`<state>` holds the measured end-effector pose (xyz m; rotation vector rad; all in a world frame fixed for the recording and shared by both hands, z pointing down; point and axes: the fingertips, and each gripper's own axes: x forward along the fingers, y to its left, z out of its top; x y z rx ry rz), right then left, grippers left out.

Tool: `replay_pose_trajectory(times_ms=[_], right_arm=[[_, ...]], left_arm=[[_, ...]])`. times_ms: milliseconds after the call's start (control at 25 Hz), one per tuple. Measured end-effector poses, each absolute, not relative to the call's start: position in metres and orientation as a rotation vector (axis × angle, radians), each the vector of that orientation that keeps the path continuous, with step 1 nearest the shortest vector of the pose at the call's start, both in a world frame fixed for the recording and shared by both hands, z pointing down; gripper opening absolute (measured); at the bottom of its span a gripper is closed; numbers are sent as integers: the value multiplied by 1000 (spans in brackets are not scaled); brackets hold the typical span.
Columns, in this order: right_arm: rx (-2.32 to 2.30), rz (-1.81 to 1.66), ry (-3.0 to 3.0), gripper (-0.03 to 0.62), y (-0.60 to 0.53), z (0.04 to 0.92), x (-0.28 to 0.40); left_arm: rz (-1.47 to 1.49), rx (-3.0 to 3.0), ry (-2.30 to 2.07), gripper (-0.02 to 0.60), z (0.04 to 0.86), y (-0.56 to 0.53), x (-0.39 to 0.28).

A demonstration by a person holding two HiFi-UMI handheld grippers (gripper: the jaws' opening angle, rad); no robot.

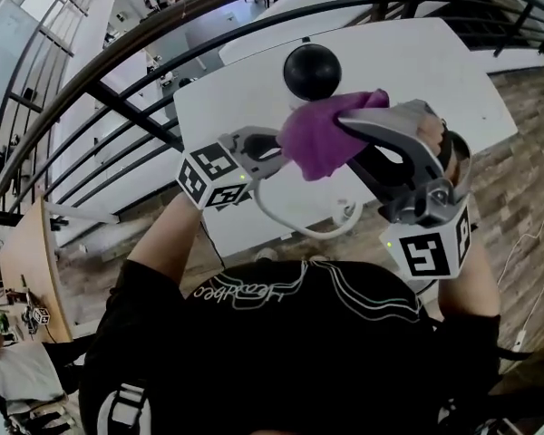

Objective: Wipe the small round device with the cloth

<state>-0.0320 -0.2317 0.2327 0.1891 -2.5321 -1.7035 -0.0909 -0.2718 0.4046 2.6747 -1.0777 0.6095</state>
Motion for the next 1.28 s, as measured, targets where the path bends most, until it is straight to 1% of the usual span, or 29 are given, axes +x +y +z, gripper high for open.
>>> replay_pose_trajectory(times_ms=[240,760,1280], right_arm=[[108,-1666,-2586,66,-240,239,-37],[-25,-1570,-2667,66,-245,264,-44],[-57,-1401,-2652,67,-243,303,-48]], left_arm=[[577,2668,-1078,61,403,-273,-93],[605,2660,-1131,61,407,-274,-95],[568,2675,-1146,61,410,-275,-99]])
